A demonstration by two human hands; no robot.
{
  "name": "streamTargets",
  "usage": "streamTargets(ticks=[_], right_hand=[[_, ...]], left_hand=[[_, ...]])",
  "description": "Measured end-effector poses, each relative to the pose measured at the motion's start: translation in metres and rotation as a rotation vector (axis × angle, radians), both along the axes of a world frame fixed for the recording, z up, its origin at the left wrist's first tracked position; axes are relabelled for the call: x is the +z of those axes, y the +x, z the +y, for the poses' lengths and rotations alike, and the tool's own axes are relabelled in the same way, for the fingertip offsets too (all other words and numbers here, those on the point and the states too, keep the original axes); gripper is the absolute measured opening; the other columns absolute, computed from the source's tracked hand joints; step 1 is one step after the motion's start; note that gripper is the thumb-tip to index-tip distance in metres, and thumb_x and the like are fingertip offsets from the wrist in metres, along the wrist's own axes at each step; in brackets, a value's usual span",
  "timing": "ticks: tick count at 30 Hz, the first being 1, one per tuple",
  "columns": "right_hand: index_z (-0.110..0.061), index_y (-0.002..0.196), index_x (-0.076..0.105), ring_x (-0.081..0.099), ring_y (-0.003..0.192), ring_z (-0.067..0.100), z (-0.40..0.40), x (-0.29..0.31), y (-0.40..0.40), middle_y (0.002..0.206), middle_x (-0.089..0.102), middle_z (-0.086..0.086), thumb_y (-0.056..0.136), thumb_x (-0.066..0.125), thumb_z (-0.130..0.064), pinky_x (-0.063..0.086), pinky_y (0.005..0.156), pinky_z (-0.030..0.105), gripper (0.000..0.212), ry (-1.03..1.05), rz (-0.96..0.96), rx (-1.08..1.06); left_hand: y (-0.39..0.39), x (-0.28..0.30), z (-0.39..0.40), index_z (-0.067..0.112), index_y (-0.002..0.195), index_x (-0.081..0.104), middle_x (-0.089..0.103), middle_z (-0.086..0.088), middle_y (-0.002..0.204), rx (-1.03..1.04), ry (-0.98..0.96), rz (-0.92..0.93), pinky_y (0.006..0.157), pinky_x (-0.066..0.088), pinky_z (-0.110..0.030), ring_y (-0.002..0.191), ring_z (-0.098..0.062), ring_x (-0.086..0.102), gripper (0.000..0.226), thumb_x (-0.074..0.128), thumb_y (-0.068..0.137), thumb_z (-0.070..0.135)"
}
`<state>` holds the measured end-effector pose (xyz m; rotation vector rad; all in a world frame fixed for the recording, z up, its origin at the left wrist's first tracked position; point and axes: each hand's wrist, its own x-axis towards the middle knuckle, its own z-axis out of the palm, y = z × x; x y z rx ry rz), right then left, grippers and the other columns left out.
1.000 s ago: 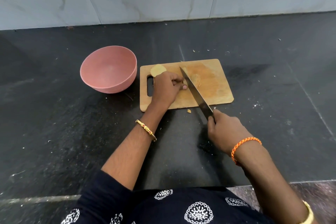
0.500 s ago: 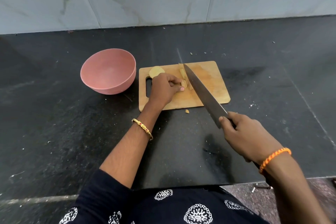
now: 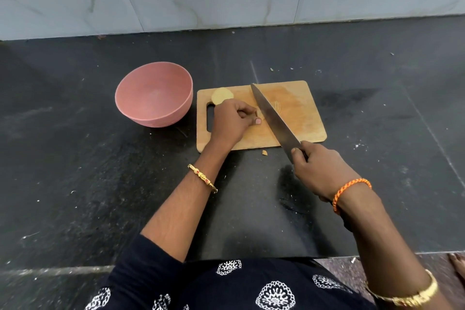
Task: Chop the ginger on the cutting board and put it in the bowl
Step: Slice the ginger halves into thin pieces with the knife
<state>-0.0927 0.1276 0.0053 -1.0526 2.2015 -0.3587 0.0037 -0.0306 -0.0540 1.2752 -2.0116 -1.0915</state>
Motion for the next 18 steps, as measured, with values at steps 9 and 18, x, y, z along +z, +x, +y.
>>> streamTargets(ticks=[9,18], right_hand=[[-0.015,0.084,0.047,0.044,0.056,0.014,-0.0015,0.0045,-0.0002,0.074,0.051,0.005,0.100,0.032,-0.029,0.035,0.047,0.024,0.026,0.028,-0.054,0.032],[-0.017,0.080,0.047,0.044,0.054,0.016,-0.0025,0.0033,-0.0002,0.072,0.051,0.005,0.099,0.032,-0.029,0.035,0.047,0.025,0.027,-0.013,-0.055,0.004]], left_hand=[[-0.0020,-0.0002,0.0001,0.005,0.096,0.072,0.072,-0.006,0.093,0.021,0.009,0.037,0.066,0.043,-0.004,0.073,-0.003,0.056,0.028,0.079,0.069,0.011],[-0.0008,-0.0005,-0.0011,0.007,0.093,0.073,0.072,-0.004,0.090,0.022,0.010,0.032,0.063,0.043,0.000,0.066,0.002,0.054,0.027,0.081,0.068,0.012]])
